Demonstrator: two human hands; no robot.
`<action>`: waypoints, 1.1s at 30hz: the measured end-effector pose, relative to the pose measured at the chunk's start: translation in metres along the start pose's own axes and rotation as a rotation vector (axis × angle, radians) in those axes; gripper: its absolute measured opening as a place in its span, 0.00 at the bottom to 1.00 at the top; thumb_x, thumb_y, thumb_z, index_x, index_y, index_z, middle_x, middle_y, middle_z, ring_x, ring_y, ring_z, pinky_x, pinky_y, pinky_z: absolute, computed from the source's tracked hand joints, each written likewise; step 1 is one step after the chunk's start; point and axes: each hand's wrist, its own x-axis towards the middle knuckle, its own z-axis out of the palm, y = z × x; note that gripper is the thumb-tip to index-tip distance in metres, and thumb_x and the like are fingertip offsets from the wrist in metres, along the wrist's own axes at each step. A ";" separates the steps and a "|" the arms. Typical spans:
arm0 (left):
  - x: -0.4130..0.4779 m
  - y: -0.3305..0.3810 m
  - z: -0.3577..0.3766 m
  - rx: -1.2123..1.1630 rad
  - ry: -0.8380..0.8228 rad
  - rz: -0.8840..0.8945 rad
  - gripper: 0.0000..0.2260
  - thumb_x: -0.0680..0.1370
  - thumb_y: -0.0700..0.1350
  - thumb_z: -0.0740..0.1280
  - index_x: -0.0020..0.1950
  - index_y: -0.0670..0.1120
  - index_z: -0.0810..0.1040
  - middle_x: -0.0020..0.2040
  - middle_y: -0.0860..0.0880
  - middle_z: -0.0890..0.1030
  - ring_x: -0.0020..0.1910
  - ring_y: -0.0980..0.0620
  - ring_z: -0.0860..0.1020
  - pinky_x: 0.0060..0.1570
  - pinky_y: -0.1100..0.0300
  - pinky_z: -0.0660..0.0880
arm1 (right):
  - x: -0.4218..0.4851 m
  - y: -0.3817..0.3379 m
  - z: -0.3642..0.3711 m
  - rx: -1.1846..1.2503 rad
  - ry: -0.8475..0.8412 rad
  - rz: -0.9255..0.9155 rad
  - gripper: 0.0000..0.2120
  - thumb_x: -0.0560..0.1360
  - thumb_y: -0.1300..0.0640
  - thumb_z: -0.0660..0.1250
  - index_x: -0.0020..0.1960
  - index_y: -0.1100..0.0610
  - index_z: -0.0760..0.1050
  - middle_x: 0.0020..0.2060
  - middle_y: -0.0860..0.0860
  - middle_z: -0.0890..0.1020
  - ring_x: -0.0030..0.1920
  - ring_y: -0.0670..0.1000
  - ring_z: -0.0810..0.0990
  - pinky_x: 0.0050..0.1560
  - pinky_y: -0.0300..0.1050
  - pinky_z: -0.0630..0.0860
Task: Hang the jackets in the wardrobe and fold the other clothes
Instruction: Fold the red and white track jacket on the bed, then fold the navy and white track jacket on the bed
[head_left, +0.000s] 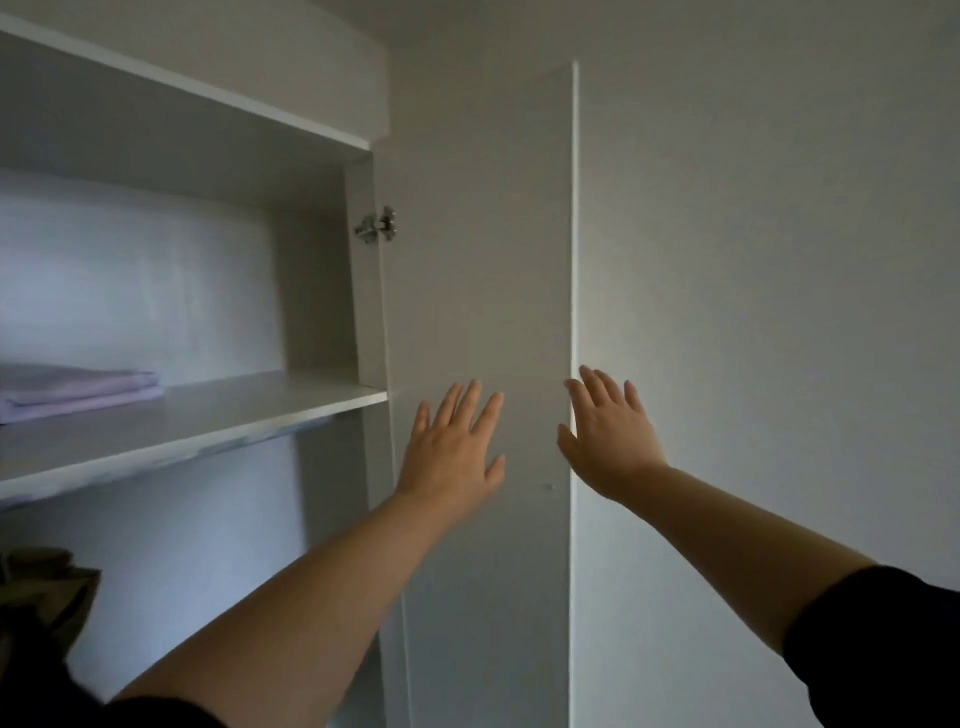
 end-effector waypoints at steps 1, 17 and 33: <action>0.000 0.026 -0.001 -0.026 0.000 0.032 0.31 0.80 0.56 0.54 0.78 0.51 0.44 0.78 0.47 0.45 0.77 0.48 0.45 0.73 0.46 0.44 | -0.017 0.022 -0.009 -0.010 -0.005 0.041 0.27 0.80 0.47 0.52 0.75 0.57 0.53 0.76 0.55 0.54 0.76 0.53 0.50 0.74 0.53 0.45; -0.094 0.552 -0.026 -0.444 -0.109 0.518 0.30 0.80 0.57 0.51 0.77 0.49 0.44 0.78 0.46 0.47 0.77 0.46 0.46 0.73 0.45 0.47 | -0.421 0.352 -0.172 -0.297 -0.199 0.535 0.27 0.80 0.47 0.55 0.74 0.57 0.55 0.76 0.55 0.56 0.76 0.54 0.51 0.74 0.54 0.46; -0.034 0.897 0.103 -0.513 -0.216 1.010 0.31 0.80 0.58 0.53 0.77 0.49 0.44 0.78 0.45 0.48 0.76 0.44 0.48 0.72 0.44 0.51 | -0.555 0.632 -0.115 -0.465 -0.478 1.015 0.29 0.78 0.50 0.58 0.75 0.59 0.53 0.76 0.56 0.53 0.76 0.55 0.50 0.74 0.56 0.48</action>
